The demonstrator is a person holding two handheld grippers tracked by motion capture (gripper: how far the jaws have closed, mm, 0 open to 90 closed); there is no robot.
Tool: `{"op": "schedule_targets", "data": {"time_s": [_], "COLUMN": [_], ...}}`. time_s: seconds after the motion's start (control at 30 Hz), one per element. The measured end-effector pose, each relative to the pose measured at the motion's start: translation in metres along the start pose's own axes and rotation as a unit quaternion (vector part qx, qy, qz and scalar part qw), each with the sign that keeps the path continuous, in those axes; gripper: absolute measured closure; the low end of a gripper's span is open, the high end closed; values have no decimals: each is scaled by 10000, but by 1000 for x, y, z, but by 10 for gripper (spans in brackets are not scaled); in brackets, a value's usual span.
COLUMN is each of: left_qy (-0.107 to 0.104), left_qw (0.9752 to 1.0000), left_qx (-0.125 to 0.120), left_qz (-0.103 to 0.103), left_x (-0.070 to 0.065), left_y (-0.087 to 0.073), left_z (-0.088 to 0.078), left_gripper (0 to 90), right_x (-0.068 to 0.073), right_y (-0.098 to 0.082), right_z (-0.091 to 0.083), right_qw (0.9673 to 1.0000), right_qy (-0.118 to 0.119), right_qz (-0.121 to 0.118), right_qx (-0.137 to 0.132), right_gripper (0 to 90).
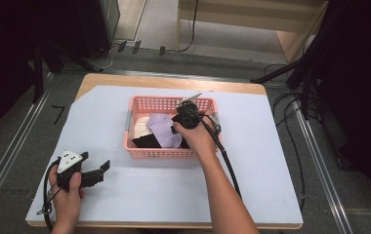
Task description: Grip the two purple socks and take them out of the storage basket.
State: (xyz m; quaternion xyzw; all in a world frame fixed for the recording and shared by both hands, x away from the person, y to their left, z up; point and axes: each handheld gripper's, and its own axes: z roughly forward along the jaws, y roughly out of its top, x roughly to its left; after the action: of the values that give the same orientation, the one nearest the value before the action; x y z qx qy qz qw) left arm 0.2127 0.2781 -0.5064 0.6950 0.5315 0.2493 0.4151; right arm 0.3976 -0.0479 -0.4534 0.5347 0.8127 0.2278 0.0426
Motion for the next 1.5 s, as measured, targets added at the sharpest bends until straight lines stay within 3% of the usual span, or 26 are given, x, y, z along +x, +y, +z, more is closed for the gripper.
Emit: {"op": "schedule_targets", "data": {"time_s": [0.13, 0.17, 0.2, 0.23, 0.27, 0.3, 0.37, 0.53, 0.77, 1.0, 1.1, 1.3, 1.47, 1.5], "left_qy": [-2, 0, -2, -2, -2, -4, -4, -4, 2, 18, 23, 14, 9, 8], "left_qw": [10000, 10000, 10000, 10000, 10000, 10000, 10000, 10000, 10000, 10000, 10000, 10000, 10000, 10000], "left_qx": [3, -1, 3, 7, 7, 10, 9, 11, -1, 11, 5, 7, 1, -3], "left_qz": [-2, -3, 0, 0, 0, 0, 0, -1, 5, 19, 32, 20, 7, 5], "left_x": [0, 0, 0, 0, 0, 0, 0, 0, 0, 0, 0, -1, 0, 0], "left_y": [0, 0, 0, 0, 0, 0, 0, 0, 0, 0, 0, 0, 0, 0], "left_z": [0, 0, 0, 0, 0, 0, 0, 0, 0, 0, 0, 0, 0, 0], "left_gripper": [146, 146, 146, 147, 146, 146, 146, 146, 146, 147, 147, 147, 147, 147], "right_x": [2, 2, 2, 3, 3, 4, 4, 1, -12, -16, -15, -18, -21, -21], "right_y": [0, 0, 0, -1, -1, -1, -1, -2, -5, -11, -13, -13, -11, -11], "right_z": [6, 8, 8, 8, 8, 6, 0, -14, -61, -102, -111, -105, -71, -71], "right_qw": [10000, 9999, 9999, 9996, 9996, 9996, 9994, 9992, 9942, 9902, 9899, 9915, 9948, 9948], "right_qy": [47, 132, 132, 268, 268, 253, 335, 314, 320, 330, 322, 239, 220, 220], "right_qz": [7, -12, -12, -19, -19, -73, -65, -55, -125, -280, -329, -311, -159, -159], "right_qx": [79, 110, 110, 120, 120, 76, -28, -260, -1023, -1327, -1340, -1240, -977, -977], "right_gripper": [557, 661, 661, 767, 767, 845, 879, 885, 884, 883, 882, 880, 863, 863]}}
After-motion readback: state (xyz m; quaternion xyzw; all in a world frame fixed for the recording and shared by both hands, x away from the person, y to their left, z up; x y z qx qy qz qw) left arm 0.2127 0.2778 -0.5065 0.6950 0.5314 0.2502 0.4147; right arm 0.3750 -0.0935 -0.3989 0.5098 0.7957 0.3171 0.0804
